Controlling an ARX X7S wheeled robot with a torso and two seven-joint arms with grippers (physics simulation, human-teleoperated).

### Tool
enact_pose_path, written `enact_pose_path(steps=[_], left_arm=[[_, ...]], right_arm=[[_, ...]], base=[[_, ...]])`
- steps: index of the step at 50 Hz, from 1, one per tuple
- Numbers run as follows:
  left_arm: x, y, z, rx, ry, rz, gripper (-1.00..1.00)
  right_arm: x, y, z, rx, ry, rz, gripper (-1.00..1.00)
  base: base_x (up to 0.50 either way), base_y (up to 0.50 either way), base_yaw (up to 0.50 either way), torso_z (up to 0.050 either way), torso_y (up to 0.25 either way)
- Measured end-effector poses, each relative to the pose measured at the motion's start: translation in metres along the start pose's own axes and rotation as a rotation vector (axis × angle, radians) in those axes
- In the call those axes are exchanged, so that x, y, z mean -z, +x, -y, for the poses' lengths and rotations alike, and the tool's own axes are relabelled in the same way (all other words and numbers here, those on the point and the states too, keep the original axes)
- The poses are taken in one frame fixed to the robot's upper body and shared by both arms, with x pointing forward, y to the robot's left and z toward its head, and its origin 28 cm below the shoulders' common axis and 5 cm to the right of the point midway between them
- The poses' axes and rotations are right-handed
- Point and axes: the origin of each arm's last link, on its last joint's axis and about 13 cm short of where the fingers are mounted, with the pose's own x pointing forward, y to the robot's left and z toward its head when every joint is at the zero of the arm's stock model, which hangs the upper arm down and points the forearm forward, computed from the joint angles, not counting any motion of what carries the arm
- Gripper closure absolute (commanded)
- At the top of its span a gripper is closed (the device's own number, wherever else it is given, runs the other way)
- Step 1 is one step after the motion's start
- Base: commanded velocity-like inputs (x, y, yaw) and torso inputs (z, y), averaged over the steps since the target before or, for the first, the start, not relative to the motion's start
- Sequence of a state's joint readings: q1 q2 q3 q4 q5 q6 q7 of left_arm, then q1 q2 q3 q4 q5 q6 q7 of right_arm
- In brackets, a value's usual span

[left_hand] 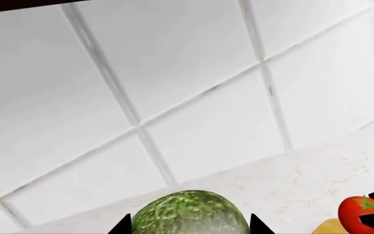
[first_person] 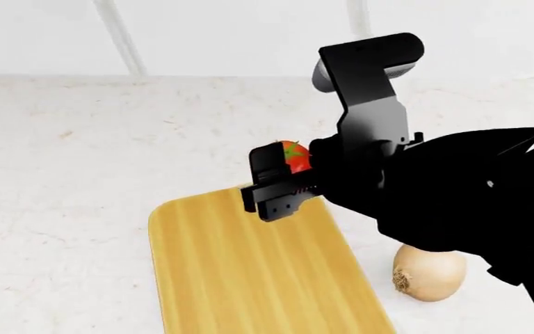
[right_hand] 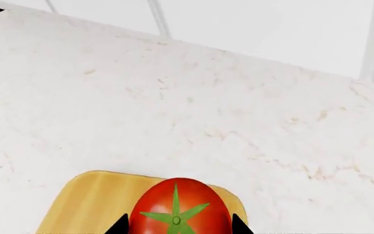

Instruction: Place the avocado, onion, tomato and bell pepper on the cutting board.

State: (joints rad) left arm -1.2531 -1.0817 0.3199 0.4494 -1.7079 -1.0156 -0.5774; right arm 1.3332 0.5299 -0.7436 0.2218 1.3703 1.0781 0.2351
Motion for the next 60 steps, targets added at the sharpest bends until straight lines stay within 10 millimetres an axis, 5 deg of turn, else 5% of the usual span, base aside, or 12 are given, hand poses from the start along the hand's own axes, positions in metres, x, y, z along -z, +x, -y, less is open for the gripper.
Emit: enact_pose_path(steps=[22, 23, 39, 60], left_arm=[[0.001, -0.001, 0.0, -0.001, 0.0, 0.0, 1.0], [0.001, -0.001, 0.0, -0.001, 0.0, 0.0, 1.0], [0.001, 0.0, 0.0, 0.0, -0.001, -0.002, 1.0], [0.005, 0.013, 0.006, 0.05, 0.052, -0.042, 1.0]], right_arm=[[0.011, 0.006, 0.0, -0.005, 0.01, -0.02, 1.0], [0.011, 0.006, 0.0, -0.005, 0.01, -0.02, -1.0], [0.003, -0.004, -0.005, -0.014, -0.026, 0.004, -1.0], [-0.025, -0.075, -0.023, 0.052, -0.124, 0.197, -1.0]], base=[[0.0, 0.0, 0.0, 0.0, 0.0], [0.0, 0.0, 0.0, 0.0, 0.0], [0.0, 0.0, 0.0, 0.0, 0.001], [0.0, 0.0, 0.0, 0.0, 0.0]])
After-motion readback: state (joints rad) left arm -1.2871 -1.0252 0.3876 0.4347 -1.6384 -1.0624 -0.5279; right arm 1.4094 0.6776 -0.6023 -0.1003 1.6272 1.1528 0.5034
